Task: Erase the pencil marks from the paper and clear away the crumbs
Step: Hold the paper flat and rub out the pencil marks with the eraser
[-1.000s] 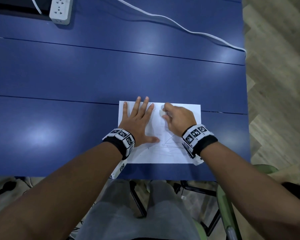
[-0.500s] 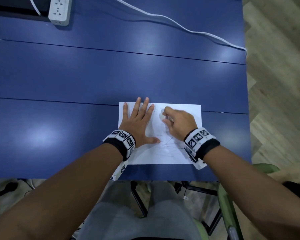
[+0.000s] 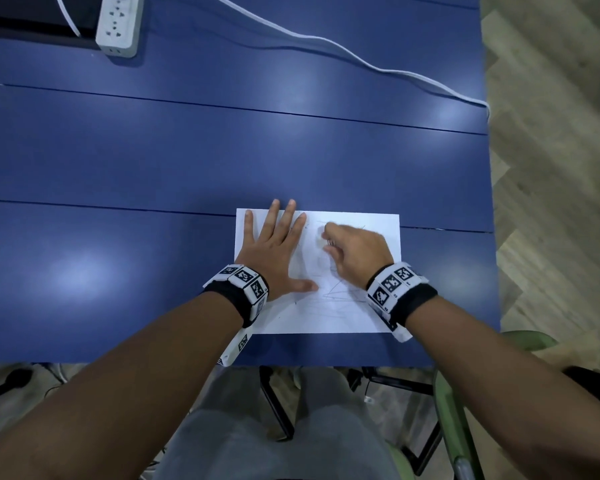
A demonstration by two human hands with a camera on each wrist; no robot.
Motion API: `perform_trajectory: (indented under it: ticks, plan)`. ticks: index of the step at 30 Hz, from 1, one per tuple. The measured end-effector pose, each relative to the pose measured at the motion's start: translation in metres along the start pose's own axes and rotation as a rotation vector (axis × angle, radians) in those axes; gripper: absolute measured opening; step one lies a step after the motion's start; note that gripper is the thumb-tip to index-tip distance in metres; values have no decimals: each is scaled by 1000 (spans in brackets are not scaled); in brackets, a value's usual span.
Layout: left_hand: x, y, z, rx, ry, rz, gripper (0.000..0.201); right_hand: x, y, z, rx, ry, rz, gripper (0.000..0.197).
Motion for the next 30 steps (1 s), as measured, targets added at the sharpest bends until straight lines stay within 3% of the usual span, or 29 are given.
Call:
perform_trajectory:
  ticks: [4, 9, 14, 19, 25, 30]
  plan:
    - [1, 1, 2, -4, 6, -3, 131, -10, -15, 11, -87, -48, -54, 11]
    - [0, 0, 1, -3, -6, 0, 130, 4, 10, -7, 35, -11, 18, 13]
    - [0, 1, 1, 2, 10, -4, 130, -10, -14, 11, -81, -53, -55, 13]
    - [0, 1, 1, 1, -3, -2, 130, 3, 14, -9, 14, -19, 14, 12]
    - [0, 0, 1, 0, -5, -2, 131, -8, -10, 9, -82, -50, -86, 16]
    - [1, 0, 0, -9, -10, -6, 131, 3, 15, -9, -13, -42, -71, 13]
Point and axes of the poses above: each hand's wrist, its own y-axis away from the middle knuckle, its own z-axis out of the back of the hand, x = y × z, the point moved 8 cm from there along -y, towards the middle knuckle, and after that the axes turned 4 degrees about x, right-handed, at the moved point
